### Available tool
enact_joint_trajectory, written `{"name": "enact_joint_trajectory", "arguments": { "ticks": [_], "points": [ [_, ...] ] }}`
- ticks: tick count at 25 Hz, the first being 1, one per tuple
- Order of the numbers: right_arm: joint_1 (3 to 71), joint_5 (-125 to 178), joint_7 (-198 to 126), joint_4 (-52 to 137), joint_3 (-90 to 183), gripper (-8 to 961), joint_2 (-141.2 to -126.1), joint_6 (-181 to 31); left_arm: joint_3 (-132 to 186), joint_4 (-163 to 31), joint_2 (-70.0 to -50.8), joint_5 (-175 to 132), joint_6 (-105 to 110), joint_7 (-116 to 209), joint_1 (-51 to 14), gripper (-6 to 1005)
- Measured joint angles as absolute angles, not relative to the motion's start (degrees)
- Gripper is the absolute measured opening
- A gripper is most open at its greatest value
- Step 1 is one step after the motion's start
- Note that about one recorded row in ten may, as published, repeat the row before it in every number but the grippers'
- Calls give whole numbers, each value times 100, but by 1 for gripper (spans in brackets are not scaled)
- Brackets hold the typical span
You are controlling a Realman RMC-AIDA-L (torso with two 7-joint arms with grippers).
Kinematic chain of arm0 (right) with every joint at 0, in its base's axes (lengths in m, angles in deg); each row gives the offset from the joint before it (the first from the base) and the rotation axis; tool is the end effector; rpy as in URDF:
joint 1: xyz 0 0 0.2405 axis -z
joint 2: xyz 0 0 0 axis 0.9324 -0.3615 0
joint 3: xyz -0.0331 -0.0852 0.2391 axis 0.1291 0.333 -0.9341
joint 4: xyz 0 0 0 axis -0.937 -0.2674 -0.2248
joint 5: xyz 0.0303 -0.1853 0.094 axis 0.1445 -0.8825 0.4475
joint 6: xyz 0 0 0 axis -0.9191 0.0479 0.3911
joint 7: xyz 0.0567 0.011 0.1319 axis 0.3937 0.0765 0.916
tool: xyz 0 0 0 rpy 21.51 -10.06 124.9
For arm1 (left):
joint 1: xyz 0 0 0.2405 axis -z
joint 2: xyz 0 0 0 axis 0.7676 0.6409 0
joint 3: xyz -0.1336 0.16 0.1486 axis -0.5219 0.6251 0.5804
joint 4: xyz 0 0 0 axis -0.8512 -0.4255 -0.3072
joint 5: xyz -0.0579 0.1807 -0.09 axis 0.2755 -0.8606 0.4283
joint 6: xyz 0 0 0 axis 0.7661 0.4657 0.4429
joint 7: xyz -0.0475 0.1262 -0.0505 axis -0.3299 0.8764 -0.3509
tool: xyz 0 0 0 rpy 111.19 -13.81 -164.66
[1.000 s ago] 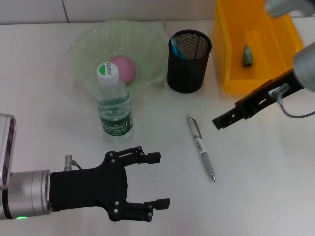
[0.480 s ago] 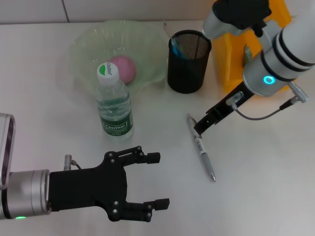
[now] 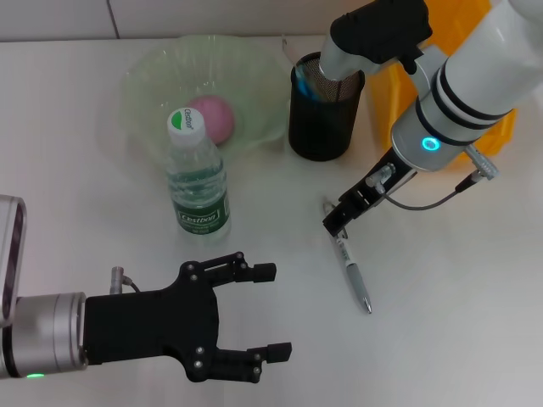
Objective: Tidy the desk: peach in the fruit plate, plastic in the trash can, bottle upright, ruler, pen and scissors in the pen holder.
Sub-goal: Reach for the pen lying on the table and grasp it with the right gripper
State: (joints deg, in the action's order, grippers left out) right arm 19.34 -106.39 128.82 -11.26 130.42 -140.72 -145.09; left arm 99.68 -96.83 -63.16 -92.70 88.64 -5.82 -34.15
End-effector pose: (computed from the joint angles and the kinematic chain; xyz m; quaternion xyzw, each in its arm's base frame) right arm 0.1443 0.3767 -0.0699 -0.8775 0.3969 -0.2066 0.1723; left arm -0.2619 0.2305 -0.0524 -0.9434 -0.0603 -0.3240 0.0377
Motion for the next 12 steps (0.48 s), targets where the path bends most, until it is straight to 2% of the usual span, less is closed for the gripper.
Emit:
{"name": "enact_joint_trajectory", "arguments": {
  "ticks": [12],
  "points": [
    [1805,-10638,12975,-869,13347,838,-14079,-14301,9968,-9684,-6316,-9270,8856,-582,-3415,873]
  ]
}}
